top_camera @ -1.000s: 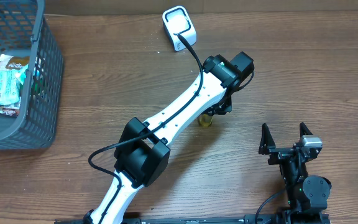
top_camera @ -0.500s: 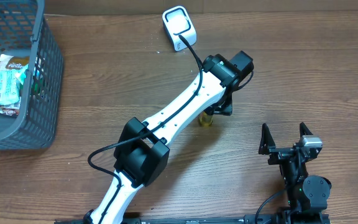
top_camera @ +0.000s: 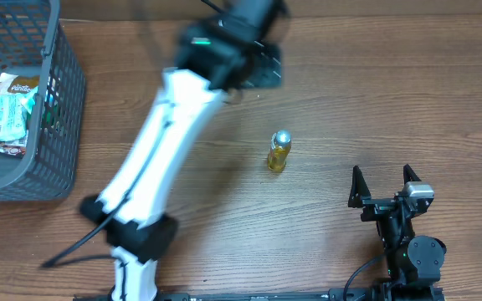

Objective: Scan the item barcode
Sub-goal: 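Set the yellow bottle upright on the table and release, then reach the left gripper into the basket and grasp the green tissue pack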

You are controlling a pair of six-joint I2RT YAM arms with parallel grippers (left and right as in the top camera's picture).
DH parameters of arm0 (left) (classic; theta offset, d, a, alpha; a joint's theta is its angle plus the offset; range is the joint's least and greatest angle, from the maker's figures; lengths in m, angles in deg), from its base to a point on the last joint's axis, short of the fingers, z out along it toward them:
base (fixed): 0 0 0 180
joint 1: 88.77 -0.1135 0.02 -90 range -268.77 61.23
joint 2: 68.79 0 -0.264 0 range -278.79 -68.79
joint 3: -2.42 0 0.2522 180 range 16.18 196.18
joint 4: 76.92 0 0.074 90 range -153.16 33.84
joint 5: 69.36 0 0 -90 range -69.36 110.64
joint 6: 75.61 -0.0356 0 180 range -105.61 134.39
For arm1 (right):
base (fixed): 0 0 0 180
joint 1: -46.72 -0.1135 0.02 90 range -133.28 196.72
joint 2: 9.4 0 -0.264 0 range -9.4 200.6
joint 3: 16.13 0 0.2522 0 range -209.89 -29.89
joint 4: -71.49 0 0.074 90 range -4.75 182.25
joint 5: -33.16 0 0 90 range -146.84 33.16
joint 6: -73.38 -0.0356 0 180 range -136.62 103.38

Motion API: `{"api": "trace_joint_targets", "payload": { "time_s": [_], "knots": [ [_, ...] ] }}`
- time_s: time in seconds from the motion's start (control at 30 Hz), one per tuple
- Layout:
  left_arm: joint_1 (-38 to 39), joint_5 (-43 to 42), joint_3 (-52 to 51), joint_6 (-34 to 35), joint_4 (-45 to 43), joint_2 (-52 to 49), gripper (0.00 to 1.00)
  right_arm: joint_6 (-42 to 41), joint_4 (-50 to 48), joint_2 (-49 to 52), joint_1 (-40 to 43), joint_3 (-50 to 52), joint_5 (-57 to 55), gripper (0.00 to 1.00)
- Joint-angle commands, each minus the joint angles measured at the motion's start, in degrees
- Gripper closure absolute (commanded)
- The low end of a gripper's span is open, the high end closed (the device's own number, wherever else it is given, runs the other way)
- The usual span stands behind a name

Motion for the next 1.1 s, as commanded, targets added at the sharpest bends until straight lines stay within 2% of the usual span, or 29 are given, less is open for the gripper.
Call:
{"api": "trace_joint_targets", "payload": {
  "time_s": [0.0,0.23,0.47,0.57,0.6,0.7,0.83,0.97,1.07],
  "knots": [
    [-5.7,5.4,2.5,-2.7,0.4,7.2,0.21,0.2,-0.3,-0.4,-0.2,0.6,-0.7,0.00],
    [-22.7,8.2,2.5,-2.6,1.3,15.5,0.17,0.2,-0.3,-0.4,-0.2,0.6,-0.7,0.00],
    [-41.4,7.9,1.9,-2.6,4.5,15.7,0.11,0.2,-0.3,-0.4,-0.2,0.6,-0.7,0.00],
    [-47.4,6.8,0.7,-2.7,4.7,14.9,0.00,0.2,-0.3,-0.4,-0.2,0.6,-0.7,0.00],
    [-49.3,6.0,0.5,-2.9,4.7,14.4,0.00,0.2,-0.3,-0.4,-0.2,0.6,-0.7,0.00],
    [-53.8,3.5,0.4,-4.0,4.6,12.4,0.01,0.2,-0.3,-0.4,-0.2,0.6,-0.7,0.00],
    [-58.5,-2.9,0.4,-8.8,3.7,8.3,0.01,0.2,-0.3,-0.4,-0.2,0.6,-0.7,0.00],
    [-60.8,-7.8,0.4,-11.8,3.3,2.7,0.00,0.2,-0.3,-0.4,-0.2,0.6,-0.7,0.00],
    [-61.0,-8.4,0.4,-13.4,3.5,-1.6,0.00,0.2,-0.3,-0.4,-0.2,0.6,-0.7,0.00]
  ]
}}
